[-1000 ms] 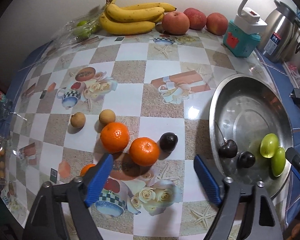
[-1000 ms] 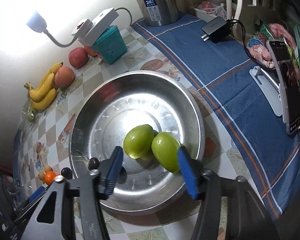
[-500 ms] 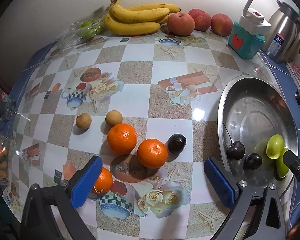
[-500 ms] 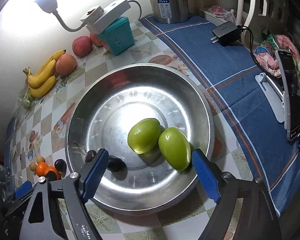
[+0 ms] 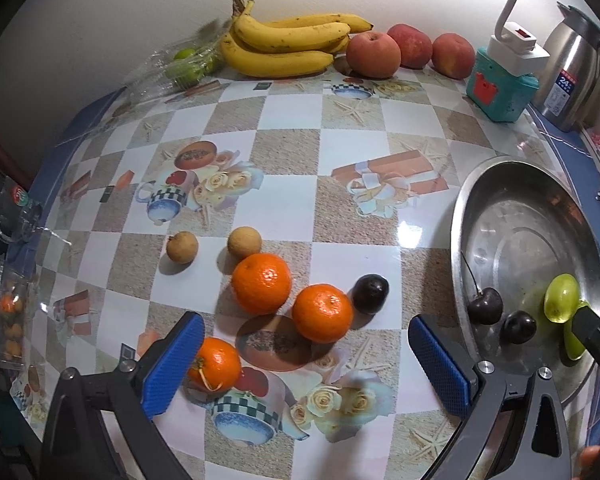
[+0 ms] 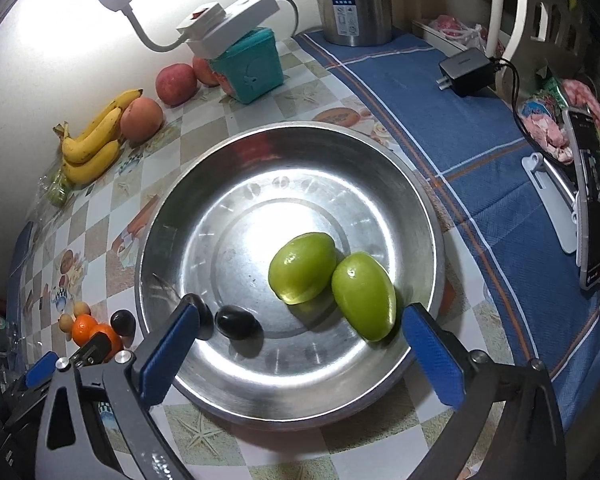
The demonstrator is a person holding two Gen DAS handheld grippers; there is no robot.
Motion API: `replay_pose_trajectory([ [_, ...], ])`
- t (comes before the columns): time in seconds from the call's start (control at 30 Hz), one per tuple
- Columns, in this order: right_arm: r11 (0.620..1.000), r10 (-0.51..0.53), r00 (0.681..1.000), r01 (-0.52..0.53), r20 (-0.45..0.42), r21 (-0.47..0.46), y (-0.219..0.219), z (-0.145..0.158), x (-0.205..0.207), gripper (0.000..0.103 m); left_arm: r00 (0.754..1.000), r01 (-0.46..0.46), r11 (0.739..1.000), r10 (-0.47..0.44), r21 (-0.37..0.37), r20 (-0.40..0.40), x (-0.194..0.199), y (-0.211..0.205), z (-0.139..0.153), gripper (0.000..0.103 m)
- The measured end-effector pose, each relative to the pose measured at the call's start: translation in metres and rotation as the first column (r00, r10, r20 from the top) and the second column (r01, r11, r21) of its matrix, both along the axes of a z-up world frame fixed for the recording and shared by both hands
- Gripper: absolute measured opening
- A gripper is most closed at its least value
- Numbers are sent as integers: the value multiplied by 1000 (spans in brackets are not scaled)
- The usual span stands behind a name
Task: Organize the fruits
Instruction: 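Withdraw both tools from the tray back toward the fruit cluster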
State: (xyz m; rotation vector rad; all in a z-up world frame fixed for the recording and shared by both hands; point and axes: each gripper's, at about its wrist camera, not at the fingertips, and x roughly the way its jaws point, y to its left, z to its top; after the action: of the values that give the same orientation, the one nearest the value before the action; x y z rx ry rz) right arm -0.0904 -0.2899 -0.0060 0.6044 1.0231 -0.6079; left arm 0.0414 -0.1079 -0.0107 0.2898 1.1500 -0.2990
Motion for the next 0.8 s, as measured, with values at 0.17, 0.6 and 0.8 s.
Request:
replay_pose_trajectory([
  [0.17,1000,8,1000,-8,-2,-16,2,2,2,102,1000,-3,1000,3,-4,-2,1,3,2,103],
  [0.6,999,29,1000,-29,9,-13,8,1,5,102,998,56,998,-56,-8,-33,2,10,4,103],
  [0.8,998,67,998,-66,21,-9,19,1,12,102,999,53,999,-53,8,9,11,23,13,103],
])
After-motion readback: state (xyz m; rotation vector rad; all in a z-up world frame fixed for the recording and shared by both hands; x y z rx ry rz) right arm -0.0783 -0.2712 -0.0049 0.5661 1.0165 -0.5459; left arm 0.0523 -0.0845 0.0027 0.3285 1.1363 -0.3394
